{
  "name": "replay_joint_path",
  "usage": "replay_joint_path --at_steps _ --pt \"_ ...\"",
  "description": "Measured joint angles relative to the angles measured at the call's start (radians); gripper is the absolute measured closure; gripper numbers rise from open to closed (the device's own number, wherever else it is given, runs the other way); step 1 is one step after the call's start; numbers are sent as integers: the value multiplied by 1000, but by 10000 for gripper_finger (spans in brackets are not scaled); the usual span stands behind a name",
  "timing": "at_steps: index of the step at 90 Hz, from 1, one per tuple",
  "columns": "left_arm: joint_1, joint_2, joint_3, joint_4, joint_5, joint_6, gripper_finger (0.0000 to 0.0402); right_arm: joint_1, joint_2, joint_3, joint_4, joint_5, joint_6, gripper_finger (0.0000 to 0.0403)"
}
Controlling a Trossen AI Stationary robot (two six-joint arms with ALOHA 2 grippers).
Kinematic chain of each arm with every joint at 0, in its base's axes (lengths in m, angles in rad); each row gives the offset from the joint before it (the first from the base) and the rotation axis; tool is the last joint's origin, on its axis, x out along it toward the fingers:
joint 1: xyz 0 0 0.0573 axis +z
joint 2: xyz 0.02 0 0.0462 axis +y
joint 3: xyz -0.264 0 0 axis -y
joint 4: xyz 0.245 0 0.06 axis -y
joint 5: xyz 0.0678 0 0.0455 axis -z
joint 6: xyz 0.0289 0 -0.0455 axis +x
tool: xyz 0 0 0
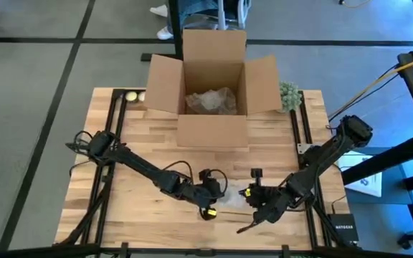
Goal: Wrap mug
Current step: Wrap the mug with the bubble wrap
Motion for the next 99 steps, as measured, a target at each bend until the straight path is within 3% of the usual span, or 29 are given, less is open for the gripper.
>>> replay_joint_path --at_steps 14,38,78,99 --pt "4 0 0 1 4 0 402 -40 0 0 95 -10 -77 402" --pt "4 1 0 3 8 4 402 -117 0 0 94 -121 -99 402" --pt "4 1 1 -26 34 26 402 -133 23 3 111 -110 -213 402" --pt "4 1 1 -28 33 20 402 -124 -9 70 -5 -119 -220 402"
